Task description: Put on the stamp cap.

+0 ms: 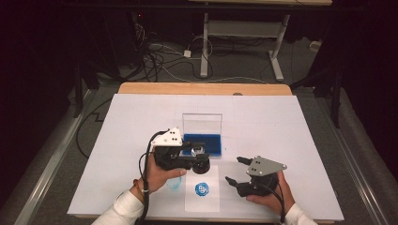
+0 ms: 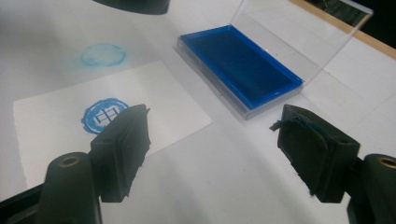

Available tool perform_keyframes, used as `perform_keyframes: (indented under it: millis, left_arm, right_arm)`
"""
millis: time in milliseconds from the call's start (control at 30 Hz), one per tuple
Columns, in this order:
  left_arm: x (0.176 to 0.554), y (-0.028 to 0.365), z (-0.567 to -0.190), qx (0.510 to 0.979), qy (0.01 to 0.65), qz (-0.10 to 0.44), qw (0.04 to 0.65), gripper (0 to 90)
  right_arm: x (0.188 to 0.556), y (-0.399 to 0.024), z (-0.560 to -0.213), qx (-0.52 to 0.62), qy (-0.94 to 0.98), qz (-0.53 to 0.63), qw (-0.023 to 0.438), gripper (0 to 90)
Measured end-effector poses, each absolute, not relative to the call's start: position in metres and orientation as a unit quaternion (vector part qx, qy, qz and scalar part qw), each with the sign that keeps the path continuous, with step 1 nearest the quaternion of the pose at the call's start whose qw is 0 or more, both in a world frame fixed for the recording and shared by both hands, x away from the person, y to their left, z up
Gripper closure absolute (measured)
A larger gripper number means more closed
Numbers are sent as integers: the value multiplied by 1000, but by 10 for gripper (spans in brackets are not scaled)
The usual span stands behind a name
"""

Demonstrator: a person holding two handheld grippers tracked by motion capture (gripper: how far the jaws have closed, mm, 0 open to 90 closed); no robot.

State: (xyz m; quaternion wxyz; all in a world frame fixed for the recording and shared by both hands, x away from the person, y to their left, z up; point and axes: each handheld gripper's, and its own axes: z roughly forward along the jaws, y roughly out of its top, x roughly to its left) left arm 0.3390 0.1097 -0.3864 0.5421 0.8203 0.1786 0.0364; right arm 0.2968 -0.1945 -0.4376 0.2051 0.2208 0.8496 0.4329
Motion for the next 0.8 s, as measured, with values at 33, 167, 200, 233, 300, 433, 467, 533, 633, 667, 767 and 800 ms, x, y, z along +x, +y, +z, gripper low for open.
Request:
perform_keyframes:
  millis: [33, 167, 200, 233, 300, 433, 467, 533, 633, 667, 767, 800]
  left_arm:
    - [339, 111, -386, 820, 180, 39, 541, 546]
    - [340, 118, -384, 819, 184, 48, 541, 546]
    - [341, 120, -383, 819, 185, 49, 541, 546]
    - [341, 121, -383, 818, 187, 51, 542, 546]
    - [342, 125, -382, 818, 188, 55, 541, 546]
    - [344, 132, -382, 818, 194, 64, 538, 546]
    - [345, 133, -382, 819, 196, 69, 535, 546]
    - [347, 137, -382, 818, 199, 70, 536, 546]
    - [349, 143, -382, 818, 204, 77, 532, 546]
    - [350, 145, -382, 817, 207, 80, 532, 546]
    - [351, 151, -381, 815, 213, 85, 532, 546]
    - [352, 153, -381, 814, 216, 89, 531, 546]
  right_arm:
    - [296, -196, -437, 222, 849, 432, 208, 245]
    - [293, -207, -434, 232, 844, 430, 223, 238]
    - [292, -210, -434, 235, 843, 428, 226, 236]
    - [292, -213, -434, 237, 841, 430, 227, 235]
    - [290, -220, -433, 245, 838, 429, 233, 228]
    - [288, -231, -432, 257, 834, 423, 242, 227]
    - [288, -234, -433, 258, 833, 422, 246, 228]
    - [287, -238, -433, 263, 832, 420, 250, 229]
    - [286, -244, -432, 270, 829, 420, 253, 230]
    - [285, -246, -432, 272, 827, 419, 256, 230]
    - [284, -252, -432, 276, 825, 419, 261, 230]
    - [283, -253, -432, 280, 823, 419, 261, 230]
